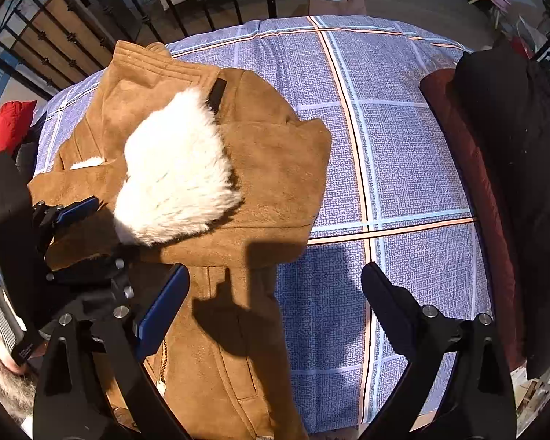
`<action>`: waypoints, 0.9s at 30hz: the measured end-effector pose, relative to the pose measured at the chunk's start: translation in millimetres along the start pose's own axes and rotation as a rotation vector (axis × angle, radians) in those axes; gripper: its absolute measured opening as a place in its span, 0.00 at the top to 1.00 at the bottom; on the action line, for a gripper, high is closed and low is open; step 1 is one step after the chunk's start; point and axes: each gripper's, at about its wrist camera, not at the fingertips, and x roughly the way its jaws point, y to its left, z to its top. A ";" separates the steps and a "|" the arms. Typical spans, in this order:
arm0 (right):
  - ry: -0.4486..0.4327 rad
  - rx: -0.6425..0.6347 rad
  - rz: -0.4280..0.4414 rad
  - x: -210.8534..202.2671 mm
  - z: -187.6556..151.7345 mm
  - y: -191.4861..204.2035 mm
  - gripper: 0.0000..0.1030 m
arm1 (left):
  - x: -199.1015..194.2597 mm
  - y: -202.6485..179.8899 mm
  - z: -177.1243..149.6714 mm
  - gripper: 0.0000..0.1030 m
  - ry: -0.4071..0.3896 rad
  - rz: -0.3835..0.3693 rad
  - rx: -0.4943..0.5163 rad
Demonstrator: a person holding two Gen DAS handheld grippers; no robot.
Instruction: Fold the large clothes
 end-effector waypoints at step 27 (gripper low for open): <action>0.013 -0.402 0.007 49.1 58.8 152.3 0.09 | -60.3 170.4 -81.6 0.43 -0.053 0.194 -0.569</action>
